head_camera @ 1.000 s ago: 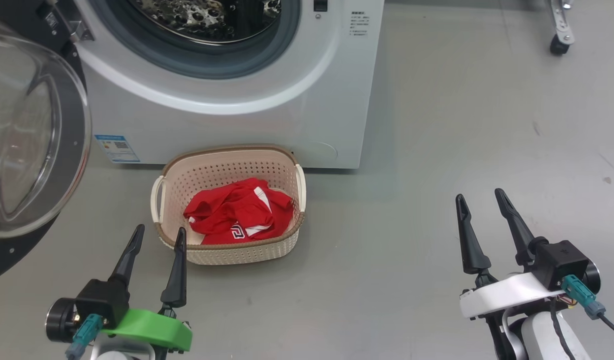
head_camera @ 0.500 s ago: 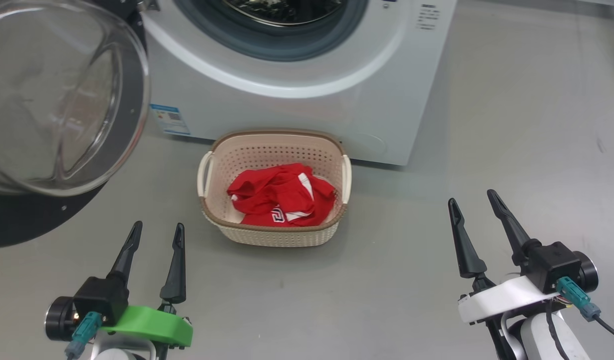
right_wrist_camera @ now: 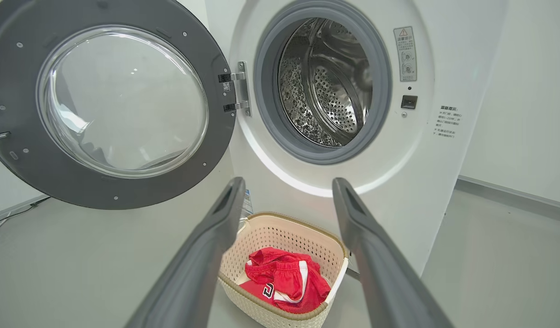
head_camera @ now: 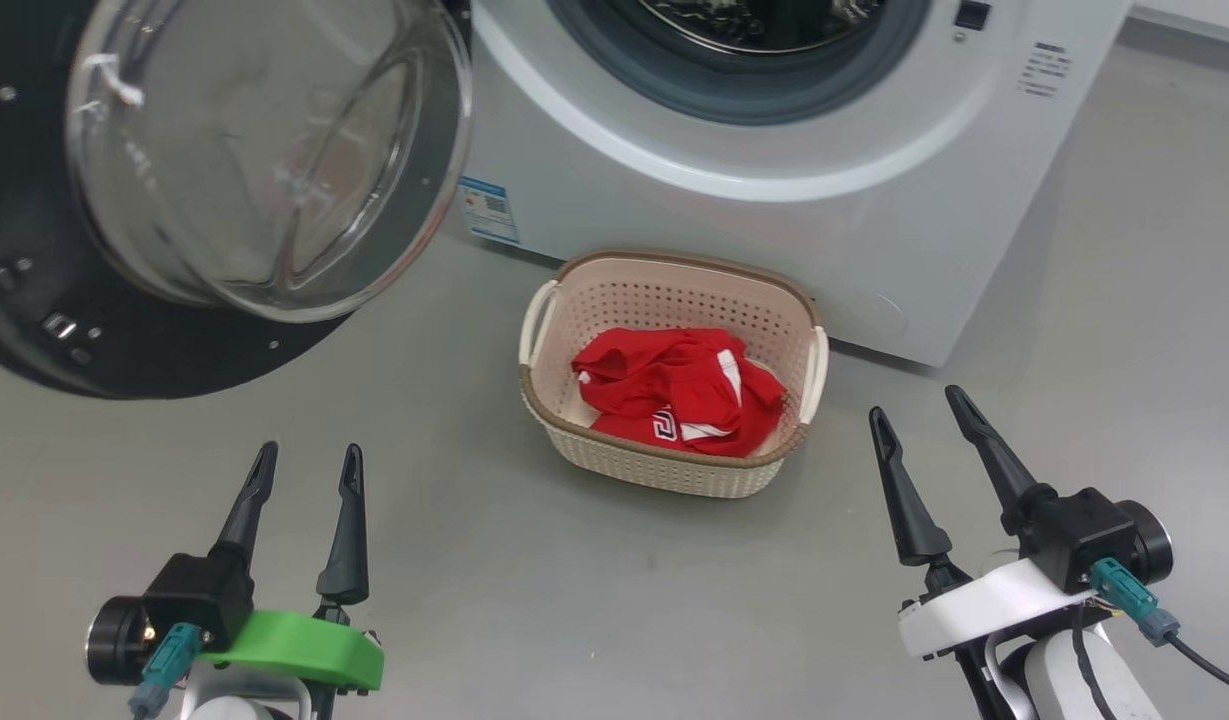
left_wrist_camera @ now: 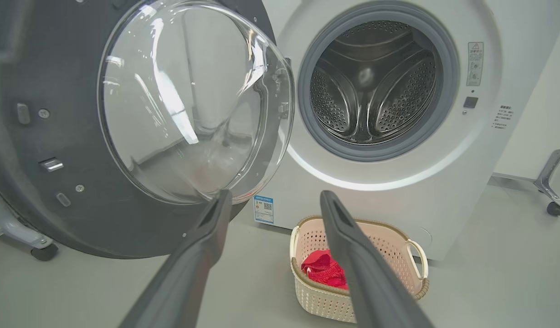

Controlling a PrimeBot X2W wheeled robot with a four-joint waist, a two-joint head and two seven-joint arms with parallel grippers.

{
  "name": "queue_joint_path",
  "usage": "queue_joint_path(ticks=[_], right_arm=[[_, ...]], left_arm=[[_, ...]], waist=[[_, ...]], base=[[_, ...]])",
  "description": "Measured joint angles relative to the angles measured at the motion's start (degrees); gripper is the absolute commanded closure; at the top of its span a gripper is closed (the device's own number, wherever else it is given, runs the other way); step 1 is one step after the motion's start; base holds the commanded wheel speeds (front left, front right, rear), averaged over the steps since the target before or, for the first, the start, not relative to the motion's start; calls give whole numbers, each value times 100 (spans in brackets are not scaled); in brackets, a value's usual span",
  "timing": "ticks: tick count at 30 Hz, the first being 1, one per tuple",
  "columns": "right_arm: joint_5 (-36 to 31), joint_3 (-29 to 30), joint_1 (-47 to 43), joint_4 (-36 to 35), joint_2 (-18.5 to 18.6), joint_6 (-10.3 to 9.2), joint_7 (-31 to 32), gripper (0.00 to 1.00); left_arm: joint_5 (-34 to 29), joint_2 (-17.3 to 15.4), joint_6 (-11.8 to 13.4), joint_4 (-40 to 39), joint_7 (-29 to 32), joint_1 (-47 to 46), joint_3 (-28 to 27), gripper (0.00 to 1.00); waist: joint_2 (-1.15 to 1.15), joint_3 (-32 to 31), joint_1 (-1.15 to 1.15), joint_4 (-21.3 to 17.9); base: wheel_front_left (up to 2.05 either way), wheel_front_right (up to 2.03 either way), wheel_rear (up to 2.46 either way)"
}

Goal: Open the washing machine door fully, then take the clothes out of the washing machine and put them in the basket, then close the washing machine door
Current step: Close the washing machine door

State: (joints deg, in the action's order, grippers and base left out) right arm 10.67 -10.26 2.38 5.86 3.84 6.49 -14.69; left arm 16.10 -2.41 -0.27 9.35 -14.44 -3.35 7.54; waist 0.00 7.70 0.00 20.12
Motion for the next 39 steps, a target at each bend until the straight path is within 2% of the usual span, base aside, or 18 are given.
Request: queue_joint_path(ticks=[11, 39], right_arm=[[0, -229, -4, 101, -5, 19, 0, 0], [30, -367, -62, 189, -32, 49, 0, 0]], left_arm=[[-7, 2, 75, -41, 0, 46, -89, 0], [-108, 2, 99, -191, 0, 252, -177, 0]], waist=[[0, -171, 0, 462], [0, -504, 0, 812]], base=[[0, 0, 0], [0, 0, 0]])
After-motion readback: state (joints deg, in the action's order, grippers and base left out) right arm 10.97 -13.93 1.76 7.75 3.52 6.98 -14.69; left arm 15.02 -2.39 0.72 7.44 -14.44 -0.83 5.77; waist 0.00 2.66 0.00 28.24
